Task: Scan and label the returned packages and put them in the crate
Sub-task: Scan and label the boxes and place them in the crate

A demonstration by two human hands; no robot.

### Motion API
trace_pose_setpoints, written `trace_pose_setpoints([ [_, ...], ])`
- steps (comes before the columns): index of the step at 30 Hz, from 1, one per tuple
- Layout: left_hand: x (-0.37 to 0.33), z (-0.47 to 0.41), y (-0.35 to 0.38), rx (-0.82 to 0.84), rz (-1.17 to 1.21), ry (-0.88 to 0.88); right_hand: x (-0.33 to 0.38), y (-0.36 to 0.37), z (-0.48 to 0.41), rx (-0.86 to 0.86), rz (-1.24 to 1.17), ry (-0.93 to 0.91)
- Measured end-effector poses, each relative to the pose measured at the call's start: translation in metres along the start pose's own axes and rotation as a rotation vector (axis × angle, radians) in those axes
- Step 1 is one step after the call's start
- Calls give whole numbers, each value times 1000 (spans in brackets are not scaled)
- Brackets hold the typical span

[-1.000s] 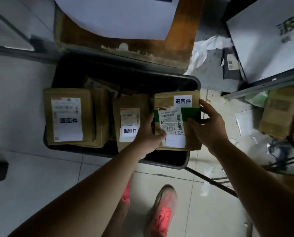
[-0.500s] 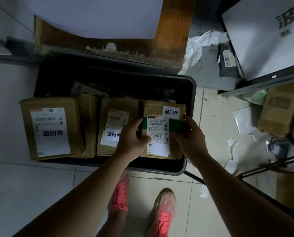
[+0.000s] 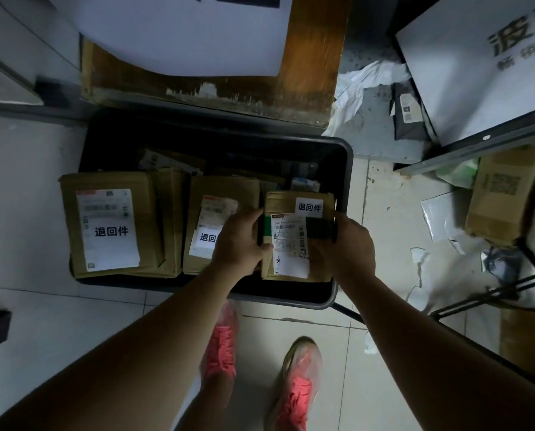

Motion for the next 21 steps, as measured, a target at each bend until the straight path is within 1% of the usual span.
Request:
trace_pose_setpoints([
  [2, -7, 4, -17, 12, -97, 59, 6, -17, 5, -21, 31, -11],
  [4, -20, 9, -36, 20, -228, 150, 13, -39, 13, 4, 61, -47],
  [8, -67, 29, -87, 28, -516, 331, 38, -103, 40, 9, 200, -210],
  [10, -98, 45, -117, 18, -588, 386, 51, -143, 57, 4, 281, -254],
  [14, -174, 90, -185, -5, -706, 522, 73, -231, 101, -37, 333, -244],
  [16, -211, 117, -220, -24, -756, 529, 81, -278, 129, -47, 344, -235],
  [18, -247, 147, -251, -10, -800, 542, 87, -323, 160, -65, 349, -201],
  [21, -296, 195, -288, 12, -837, 610, 92, -389, 210, -143, 334, -160],
])
Point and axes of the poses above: each hand's wrist, its own z-axis away from the middle knuckle, its own y-axis out of the palm, x = y × z, the point moved 3 cm from there along -z, towards the middle knuckle, and after that the axes turned 15 degrees about -x, right-handed, at the moved point
